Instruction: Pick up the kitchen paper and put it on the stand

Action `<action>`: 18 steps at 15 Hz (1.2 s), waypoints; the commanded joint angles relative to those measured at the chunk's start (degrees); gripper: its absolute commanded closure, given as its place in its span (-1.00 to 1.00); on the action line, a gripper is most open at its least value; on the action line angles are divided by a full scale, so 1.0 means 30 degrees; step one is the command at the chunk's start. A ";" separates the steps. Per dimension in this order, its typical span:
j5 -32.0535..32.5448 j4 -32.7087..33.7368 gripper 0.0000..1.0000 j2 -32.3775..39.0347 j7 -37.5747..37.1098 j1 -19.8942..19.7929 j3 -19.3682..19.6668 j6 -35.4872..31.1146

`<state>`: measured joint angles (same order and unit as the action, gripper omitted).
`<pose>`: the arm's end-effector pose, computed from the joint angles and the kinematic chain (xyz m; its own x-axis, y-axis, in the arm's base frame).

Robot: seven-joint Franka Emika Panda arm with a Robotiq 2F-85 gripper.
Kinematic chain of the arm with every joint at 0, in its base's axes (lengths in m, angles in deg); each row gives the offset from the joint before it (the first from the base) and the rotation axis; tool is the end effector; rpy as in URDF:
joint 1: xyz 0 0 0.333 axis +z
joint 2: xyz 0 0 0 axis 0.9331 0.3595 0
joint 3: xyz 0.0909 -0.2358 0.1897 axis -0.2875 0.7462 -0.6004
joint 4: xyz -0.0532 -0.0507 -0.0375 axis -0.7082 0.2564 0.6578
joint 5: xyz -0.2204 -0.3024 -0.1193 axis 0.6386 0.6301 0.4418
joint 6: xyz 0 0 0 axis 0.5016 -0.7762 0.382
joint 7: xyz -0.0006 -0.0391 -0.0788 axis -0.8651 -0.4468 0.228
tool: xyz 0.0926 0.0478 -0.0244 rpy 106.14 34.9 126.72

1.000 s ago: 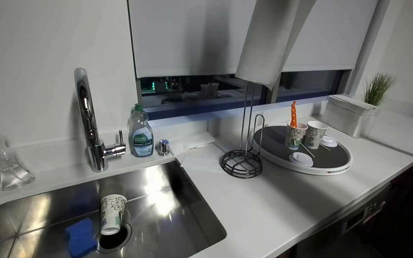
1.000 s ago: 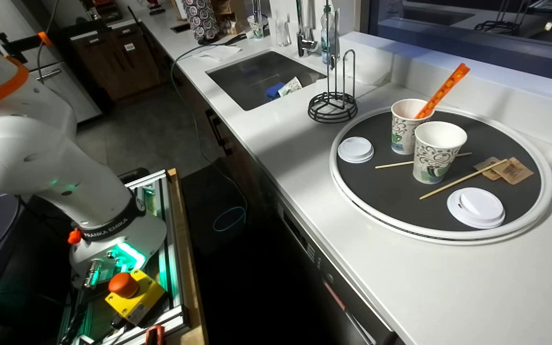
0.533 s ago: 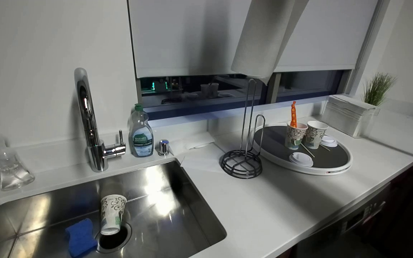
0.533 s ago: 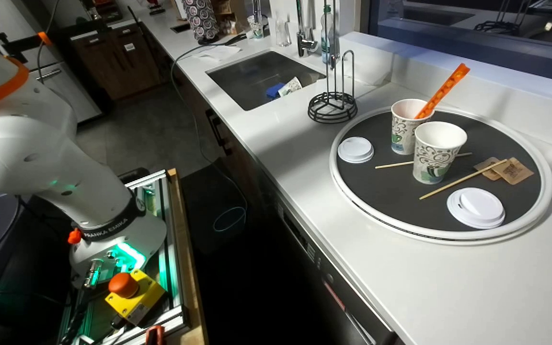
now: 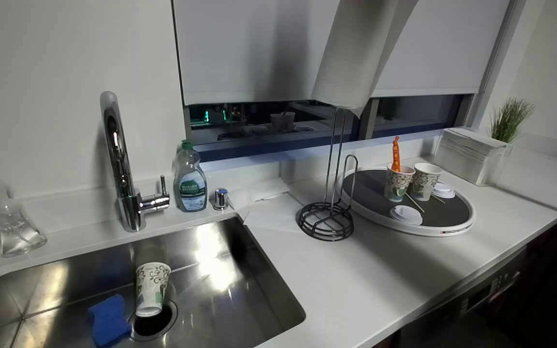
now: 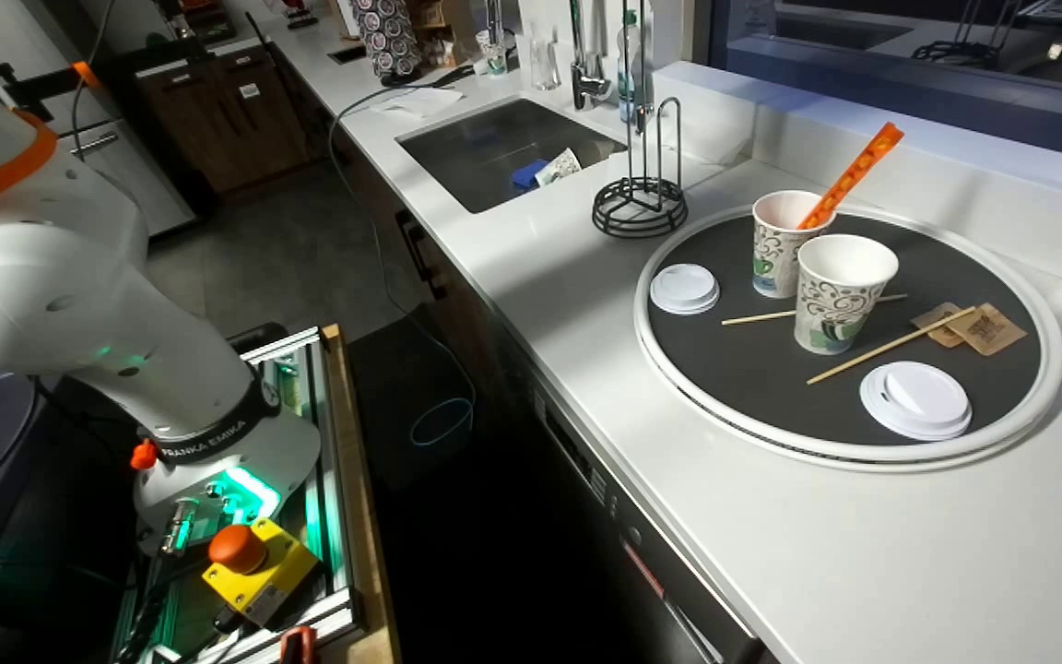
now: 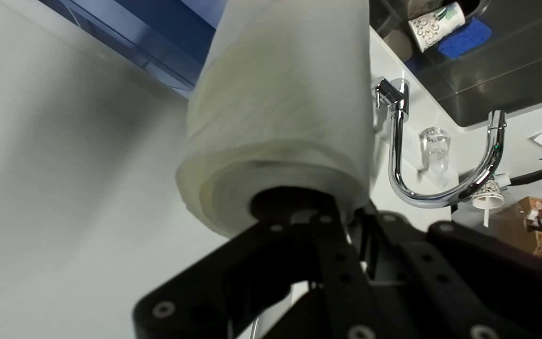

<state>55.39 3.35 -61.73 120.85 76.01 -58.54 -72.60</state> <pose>0.5121 0.1139 0.7994 0.4107 0.6594 0.6296 0.7197 -0.6585 0.2202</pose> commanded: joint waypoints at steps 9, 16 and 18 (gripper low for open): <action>0.0459 -0.1133 0.94 0.0239 -0.0268 -0.0028 -0.0181 -0.0859; 0.0218 -0.1789 0.93 0.0978 -0.0526 -0.0003 -0.0243 -0.0294; 0.0175 -0.2193 0.94 0.1008 -0.0470 -0.0039 -0.0246 -0.0161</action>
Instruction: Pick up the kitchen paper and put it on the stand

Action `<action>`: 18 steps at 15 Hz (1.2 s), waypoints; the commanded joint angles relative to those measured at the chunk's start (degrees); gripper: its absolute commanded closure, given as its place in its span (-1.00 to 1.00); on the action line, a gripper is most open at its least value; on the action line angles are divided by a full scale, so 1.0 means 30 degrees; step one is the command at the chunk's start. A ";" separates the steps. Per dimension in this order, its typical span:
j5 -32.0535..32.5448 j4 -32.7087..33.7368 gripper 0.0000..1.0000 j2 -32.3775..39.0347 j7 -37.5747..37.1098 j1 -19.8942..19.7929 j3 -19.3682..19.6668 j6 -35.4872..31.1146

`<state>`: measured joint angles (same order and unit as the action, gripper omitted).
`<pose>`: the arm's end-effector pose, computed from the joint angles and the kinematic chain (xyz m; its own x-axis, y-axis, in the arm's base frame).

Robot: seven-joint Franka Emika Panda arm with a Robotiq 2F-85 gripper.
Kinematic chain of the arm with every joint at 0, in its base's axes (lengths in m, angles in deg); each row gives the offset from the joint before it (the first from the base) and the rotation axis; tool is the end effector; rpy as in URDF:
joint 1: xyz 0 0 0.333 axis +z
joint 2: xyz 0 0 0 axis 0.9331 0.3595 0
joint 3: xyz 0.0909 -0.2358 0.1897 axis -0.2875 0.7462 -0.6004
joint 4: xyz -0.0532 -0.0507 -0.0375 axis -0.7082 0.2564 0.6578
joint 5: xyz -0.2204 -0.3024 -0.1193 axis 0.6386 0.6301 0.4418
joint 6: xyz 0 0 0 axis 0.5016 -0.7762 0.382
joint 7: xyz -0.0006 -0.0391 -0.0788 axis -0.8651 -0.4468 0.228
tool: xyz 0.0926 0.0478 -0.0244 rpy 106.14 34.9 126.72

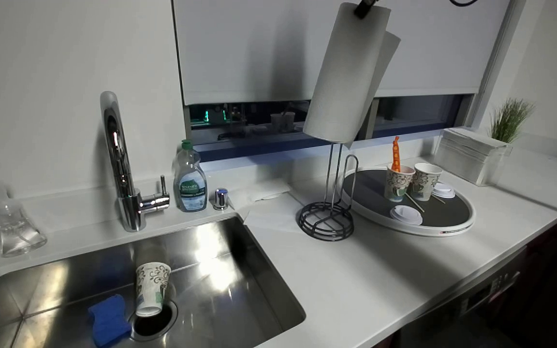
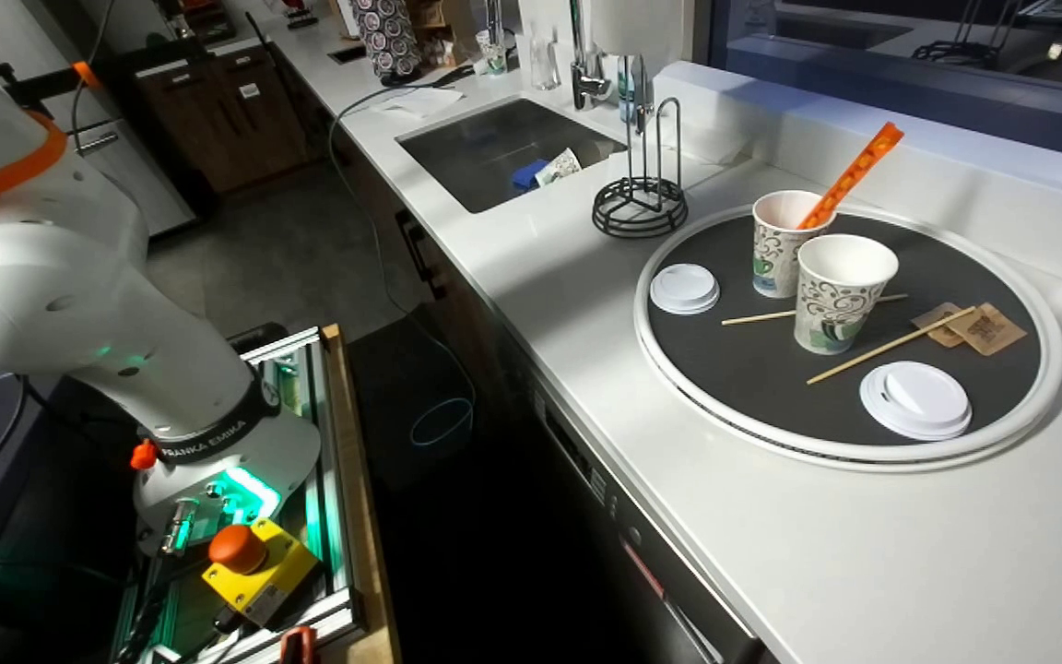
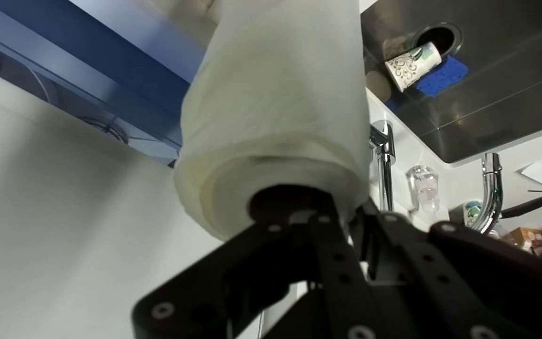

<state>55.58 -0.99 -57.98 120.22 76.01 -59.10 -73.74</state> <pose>0.5479 0.1235 0.7286 0.4885 0.6666 0.5630 0.7384 -0.6596 0.1404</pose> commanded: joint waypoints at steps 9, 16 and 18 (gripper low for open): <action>-0.0330 -0.3726 0.95 0.0376 -0.0158 0.0046 -0.0215 -0.1441; -0.1440 -0.5506 0.60 0.2543 -0.0251 -0.0166 -0.0543 -0.4213; -0.1565 -0.5716 0.17 0.2888 -0.0305 -0.0360 -0.0572 -0.4942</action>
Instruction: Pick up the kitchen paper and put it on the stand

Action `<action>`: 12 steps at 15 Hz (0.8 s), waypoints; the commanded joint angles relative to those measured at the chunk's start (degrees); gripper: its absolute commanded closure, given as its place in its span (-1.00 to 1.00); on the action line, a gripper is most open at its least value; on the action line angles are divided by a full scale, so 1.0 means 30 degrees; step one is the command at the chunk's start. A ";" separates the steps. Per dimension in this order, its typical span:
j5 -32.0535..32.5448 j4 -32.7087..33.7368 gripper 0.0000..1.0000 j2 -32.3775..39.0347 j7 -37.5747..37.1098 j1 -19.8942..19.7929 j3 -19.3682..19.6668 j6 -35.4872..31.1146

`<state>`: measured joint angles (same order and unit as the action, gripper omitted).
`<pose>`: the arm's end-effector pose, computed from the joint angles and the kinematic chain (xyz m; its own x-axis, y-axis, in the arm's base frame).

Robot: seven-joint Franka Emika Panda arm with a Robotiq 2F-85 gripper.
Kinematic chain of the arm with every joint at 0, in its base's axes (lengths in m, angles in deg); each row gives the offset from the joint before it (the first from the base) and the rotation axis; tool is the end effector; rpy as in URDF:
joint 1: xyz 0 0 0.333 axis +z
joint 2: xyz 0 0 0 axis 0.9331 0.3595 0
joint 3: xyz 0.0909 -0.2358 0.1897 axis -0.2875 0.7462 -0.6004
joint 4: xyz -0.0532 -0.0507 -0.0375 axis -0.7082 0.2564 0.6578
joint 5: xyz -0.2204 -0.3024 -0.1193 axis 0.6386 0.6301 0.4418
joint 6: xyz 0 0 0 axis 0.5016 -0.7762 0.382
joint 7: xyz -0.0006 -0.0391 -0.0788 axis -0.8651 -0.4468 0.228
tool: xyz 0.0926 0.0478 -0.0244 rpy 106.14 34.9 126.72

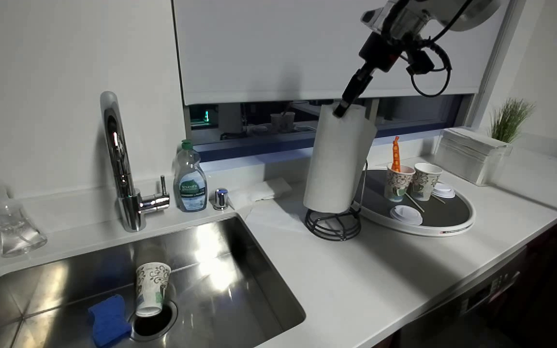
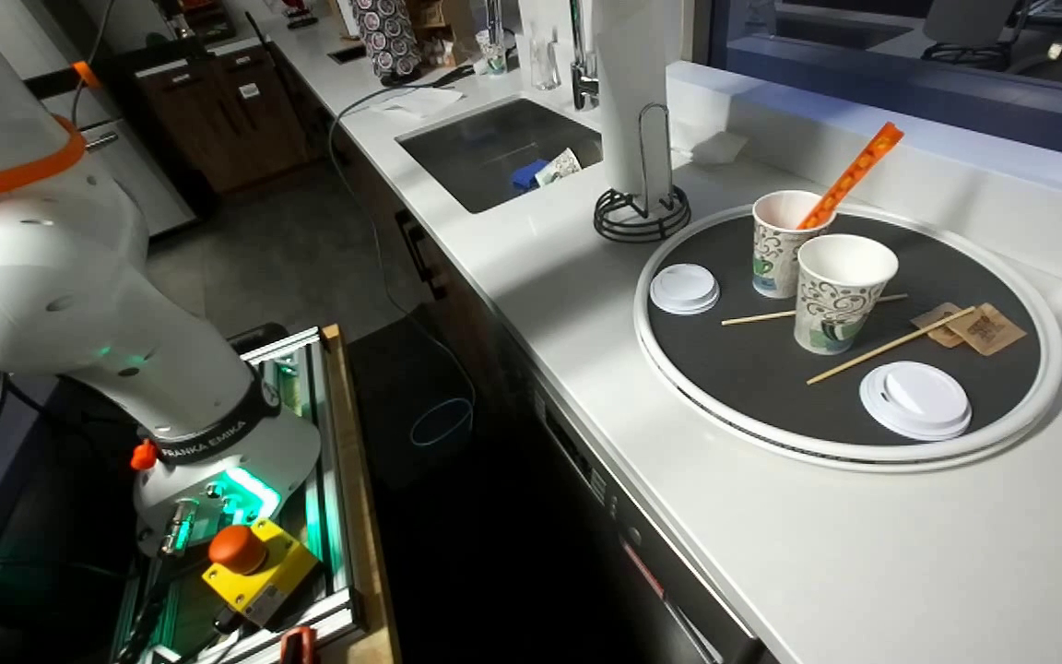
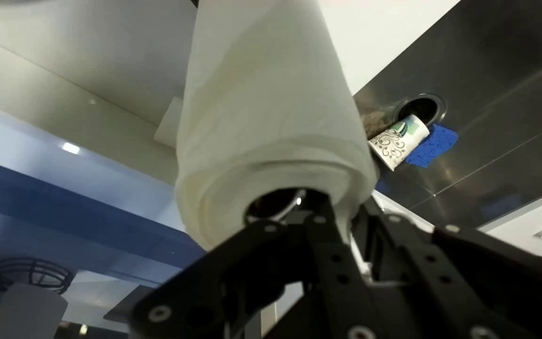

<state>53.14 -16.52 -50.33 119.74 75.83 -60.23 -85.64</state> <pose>0.5940 0.1327 0.5360 0.6355 0.6299 0.4465 0.7108 -0.7031 -0.0197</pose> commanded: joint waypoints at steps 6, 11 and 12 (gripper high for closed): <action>-0.1862 0.0510 -0.75 -0.2647 0.0203 -0.0261 -0.0333 -0.0483; 0.0438 0.1148 -1.00 -0.4360 -0.0440 0.0040 0.0080 -0.1715; -0.1553 0.0808 -1.00 -0.4411 0.0109 0.0566 0.0289 -0.2805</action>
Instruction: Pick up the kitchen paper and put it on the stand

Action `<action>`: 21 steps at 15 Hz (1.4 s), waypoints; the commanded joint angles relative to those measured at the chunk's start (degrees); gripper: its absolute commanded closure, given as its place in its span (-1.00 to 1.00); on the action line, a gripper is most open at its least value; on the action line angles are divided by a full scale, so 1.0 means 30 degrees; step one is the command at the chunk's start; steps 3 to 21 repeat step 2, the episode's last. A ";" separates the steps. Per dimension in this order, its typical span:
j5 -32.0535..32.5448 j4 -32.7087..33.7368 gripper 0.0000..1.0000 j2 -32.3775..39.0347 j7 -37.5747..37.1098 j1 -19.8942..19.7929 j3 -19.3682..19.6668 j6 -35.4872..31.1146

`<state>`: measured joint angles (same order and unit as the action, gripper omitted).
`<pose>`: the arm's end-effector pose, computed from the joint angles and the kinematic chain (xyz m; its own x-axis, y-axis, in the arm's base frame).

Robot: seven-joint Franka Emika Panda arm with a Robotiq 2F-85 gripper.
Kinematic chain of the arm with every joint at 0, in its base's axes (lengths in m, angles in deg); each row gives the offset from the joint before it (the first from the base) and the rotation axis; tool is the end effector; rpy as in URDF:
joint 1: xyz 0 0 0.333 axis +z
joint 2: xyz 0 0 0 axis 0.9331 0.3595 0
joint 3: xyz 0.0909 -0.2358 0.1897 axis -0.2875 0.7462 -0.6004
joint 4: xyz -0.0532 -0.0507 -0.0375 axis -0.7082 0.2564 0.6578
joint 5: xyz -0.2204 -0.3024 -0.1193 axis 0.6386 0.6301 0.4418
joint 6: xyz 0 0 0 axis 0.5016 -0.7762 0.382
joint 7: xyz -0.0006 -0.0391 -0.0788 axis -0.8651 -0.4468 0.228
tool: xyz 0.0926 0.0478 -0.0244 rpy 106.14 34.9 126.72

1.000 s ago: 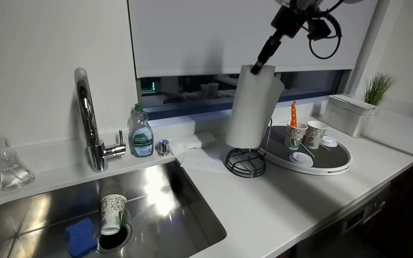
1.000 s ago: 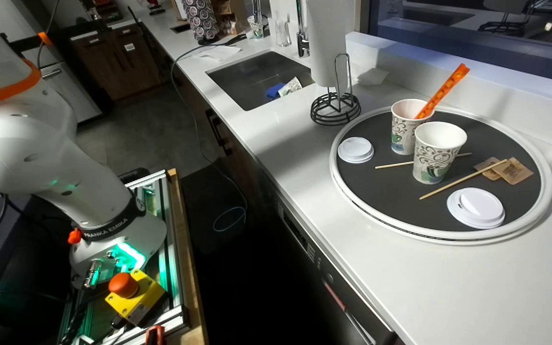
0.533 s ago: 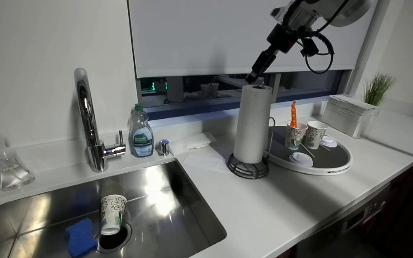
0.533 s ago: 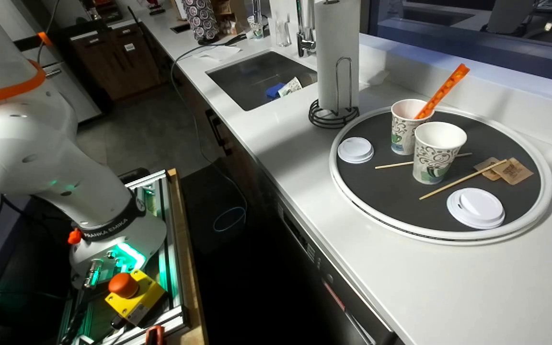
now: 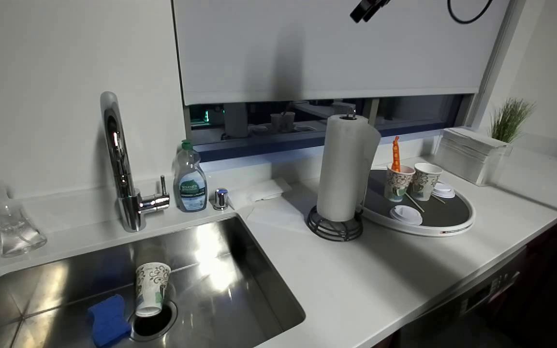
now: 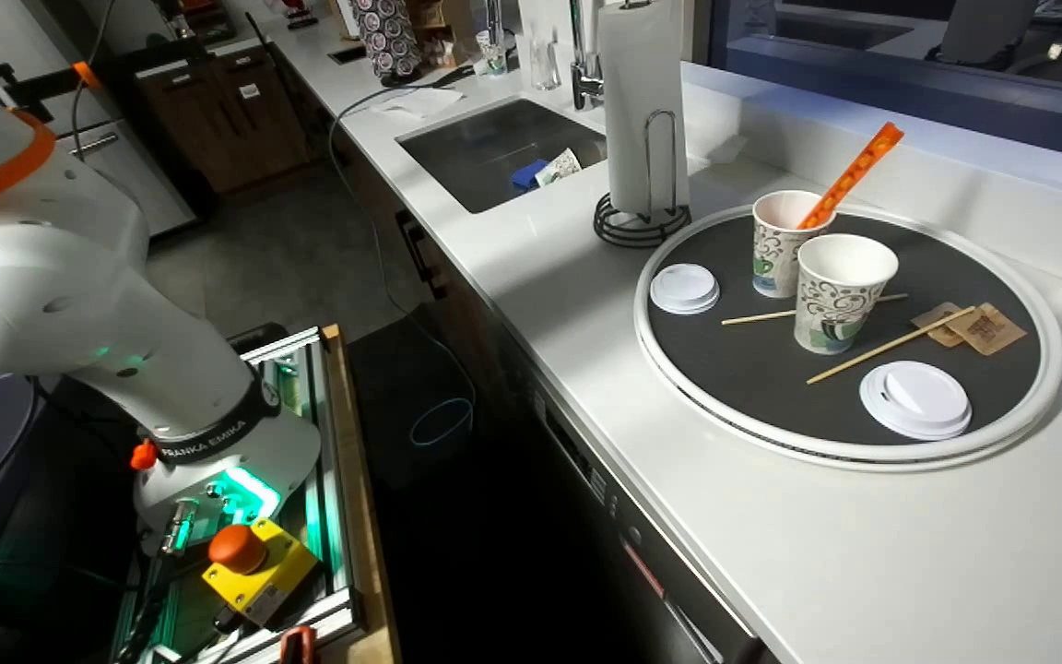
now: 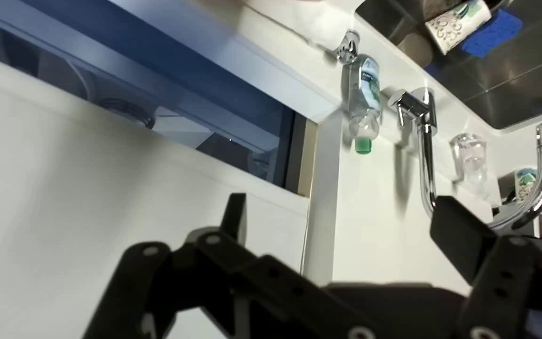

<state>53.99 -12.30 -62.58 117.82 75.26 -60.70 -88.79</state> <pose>0.5382 0.1233 0.7052 0.4792 0.5787 0.6599 0.6539 -0.7369 0.1714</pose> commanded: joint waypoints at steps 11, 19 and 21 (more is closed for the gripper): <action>-0.0872 0.0055 -1.00 -0.0259 0.0129 0.0618 0.0469 -0.0823; -0.0872 0.0055 -1.00 -0.0259 0.0129 0.0618 0.0469 -0.0823; -0.0872 0.0055 -1.00 -0.0259 0.0129 0.0618 0.0469 -0.0823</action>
